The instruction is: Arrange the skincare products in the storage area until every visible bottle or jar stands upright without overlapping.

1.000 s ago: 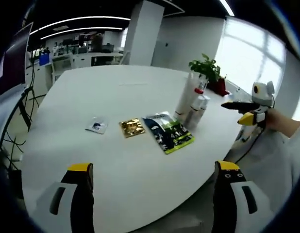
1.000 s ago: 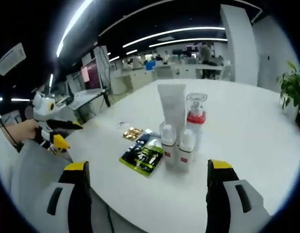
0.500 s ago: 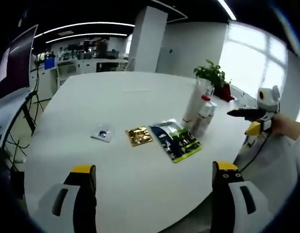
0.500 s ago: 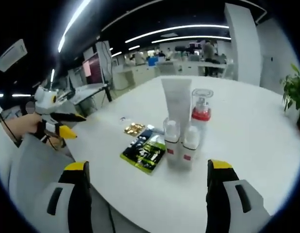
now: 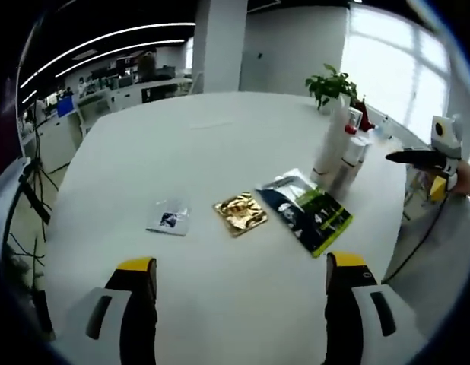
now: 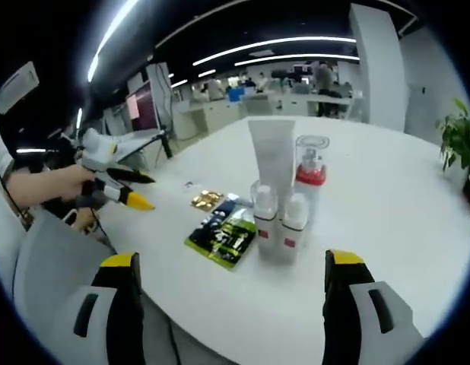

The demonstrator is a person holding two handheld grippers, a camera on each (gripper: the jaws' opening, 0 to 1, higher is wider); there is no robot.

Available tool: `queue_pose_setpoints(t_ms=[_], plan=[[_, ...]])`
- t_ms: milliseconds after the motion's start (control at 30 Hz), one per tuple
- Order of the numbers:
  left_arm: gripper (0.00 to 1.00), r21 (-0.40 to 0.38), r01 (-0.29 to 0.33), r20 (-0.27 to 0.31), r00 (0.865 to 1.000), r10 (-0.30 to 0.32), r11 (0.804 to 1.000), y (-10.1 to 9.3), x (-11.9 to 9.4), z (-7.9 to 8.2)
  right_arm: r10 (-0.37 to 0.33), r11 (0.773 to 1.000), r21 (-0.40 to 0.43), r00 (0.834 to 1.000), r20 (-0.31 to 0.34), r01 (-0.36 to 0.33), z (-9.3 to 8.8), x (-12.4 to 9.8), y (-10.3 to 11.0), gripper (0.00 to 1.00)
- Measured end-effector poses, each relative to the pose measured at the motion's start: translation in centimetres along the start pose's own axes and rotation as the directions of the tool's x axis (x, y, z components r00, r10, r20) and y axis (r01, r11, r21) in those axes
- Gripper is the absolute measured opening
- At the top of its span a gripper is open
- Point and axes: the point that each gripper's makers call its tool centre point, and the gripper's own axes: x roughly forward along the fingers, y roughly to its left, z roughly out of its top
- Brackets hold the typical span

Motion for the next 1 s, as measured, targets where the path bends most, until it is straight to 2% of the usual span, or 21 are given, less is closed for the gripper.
queue_pose_setpoints(t_ms=[33,167,300,400,533,733,1000], plan=[[0.87,0.005,0.000,-0.005,1.000,0.000,1.000,-0.1,0.1,0.2,-0.002,1.000,0.001,1.000,-0.001,0.002,0.0,0.0,-0.1,0.99],[0.86,0.039,-0.012,-0.041,0.999,0.013,0.999,1.7,1.4,0.6,-0.005,1.000,0.008,1.000,-0.009,0.005,-0.2,0.0,-0.2,0.99],[0.82,0.079,-0.025,-0.078,0.997,0.031,0.997,4.5,3.1,0.3,-0.004,1.000,0.008,1.000,-0.019,0.005,-0.5,0.1,-0.1,0.99],[0.81,0.091,-0.029,-0.100,0.994,0.039,0.995,4.7,3.2,0.6,-0.005,1.000,0.011,1.000,-0.026,0.005,-0.7,0.1,-0.2,0.98],[0.76,0.109,-0.034,-0.113,0.992,0.047,0.993,7.0,4.2,0.6,-0.010,1.000,0.016,1.000,-0.027,0.011,-0.7,0.1,-0.3,0.98],[0.70,0.125,-0.040,-0.136,0.989,0.058,0.991,8.6,5.4,0.5,-0.013,0.999,0.030,0.999,-0.033,0.014,-0.9,0.1,-0.4,0.98],[0.60,0.168,-0.011,-0.161,0.986,0.038,0.986,8.5,6.8,1.1,-0.015,1.000,0.027,0.999,-0.041,0.016,-0.9,0.2,-0.5,0.98]])
